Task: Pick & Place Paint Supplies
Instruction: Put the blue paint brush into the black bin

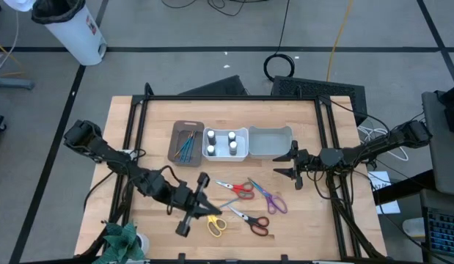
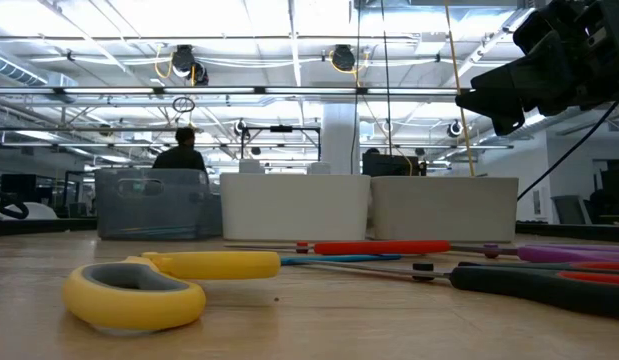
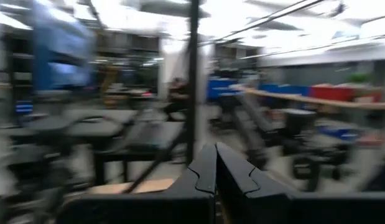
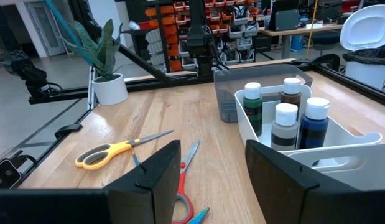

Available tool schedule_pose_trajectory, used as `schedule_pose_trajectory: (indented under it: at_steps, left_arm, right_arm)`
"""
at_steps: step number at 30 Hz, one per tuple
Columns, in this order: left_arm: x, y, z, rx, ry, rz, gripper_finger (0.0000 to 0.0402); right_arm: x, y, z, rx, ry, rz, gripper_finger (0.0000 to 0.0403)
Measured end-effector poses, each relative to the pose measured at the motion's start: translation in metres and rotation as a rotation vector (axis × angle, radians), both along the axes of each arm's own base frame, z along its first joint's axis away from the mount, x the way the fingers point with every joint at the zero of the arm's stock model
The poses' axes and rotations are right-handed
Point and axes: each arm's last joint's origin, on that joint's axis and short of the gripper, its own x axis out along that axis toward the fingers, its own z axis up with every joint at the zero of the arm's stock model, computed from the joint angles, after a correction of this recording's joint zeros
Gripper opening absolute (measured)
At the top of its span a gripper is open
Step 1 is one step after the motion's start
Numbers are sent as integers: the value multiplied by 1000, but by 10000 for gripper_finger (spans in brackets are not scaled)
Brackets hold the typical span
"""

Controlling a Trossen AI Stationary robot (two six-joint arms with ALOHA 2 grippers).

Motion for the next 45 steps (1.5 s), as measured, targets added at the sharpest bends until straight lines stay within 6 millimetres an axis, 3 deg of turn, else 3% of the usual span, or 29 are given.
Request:
schedule_pose_trajectory:
  at_steps: [12, 21, 45]
  left_arm:
    - [3, 17, -10, 92, 137, 625, 0]
    - [1, 24, -13, 180, 205, 891, 0]
    - [1, 31, -15, 254, 249, 947, 1]
  right_arm:
    - [0, 0, 0, 0, 0, 0, 171]
    - [0, 0, 0, 0, 0, 0, 171]
    - [0, 0, 0, 0, 0, 0, 171]
